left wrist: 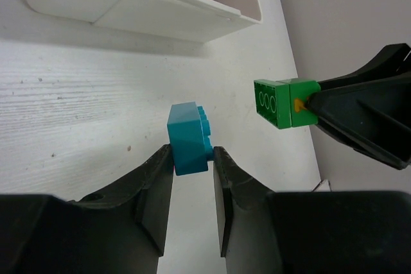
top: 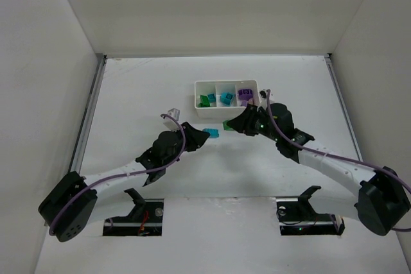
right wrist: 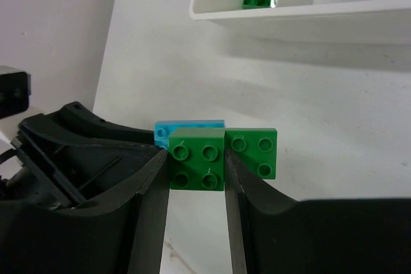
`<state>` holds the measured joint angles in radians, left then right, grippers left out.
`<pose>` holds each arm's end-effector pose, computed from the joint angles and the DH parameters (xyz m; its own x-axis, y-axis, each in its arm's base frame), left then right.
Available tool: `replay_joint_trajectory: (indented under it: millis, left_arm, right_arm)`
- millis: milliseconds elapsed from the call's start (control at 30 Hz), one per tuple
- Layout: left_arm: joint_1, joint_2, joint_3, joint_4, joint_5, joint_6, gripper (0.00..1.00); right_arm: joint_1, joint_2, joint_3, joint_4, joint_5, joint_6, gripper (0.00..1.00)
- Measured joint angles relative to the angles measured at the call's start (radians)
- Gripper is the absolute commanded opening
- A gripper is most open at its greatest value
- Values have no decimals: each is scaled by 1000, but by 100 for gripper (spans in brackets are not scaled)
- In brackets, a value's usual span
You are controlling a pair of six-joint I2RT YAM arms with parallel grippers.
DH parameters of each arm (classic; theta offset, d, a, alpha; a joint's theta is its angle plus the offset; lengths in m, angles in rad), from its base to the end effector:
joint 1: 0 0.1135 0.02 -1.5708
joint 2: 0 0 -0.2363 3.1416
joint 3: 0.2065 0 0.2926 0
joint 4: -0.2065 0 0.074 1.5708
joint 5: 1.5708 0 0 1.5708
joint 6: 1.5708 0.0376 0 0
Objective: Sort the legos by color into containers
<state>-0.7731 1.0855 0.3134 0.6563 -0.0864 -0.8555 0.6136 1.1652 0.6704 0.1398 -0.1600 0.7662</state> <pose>0.1937 -0.1845 0.1528 -0.5331 -0.5306 -0.6590 0.3536 0.5678 -0.7433 0.2512 0.1843 0.2088 -0.6836 0.3558 -0.6372 -0.3005 0.6584 0.6901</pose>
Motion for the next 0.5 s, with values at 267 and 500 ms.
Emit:
replay_joint_trajectory:
  millis: [267, 500]
  left_arm:
    - [39, 24, 182, -59, 3, 55, 15]
    - [91, 239, 446, -64, 3, 129, 15]
  right_arm:
    - [-35, -113, -102, -6, 83, -15, 30]
    - [-37, -124, -185, -22, 133, -19, 31]
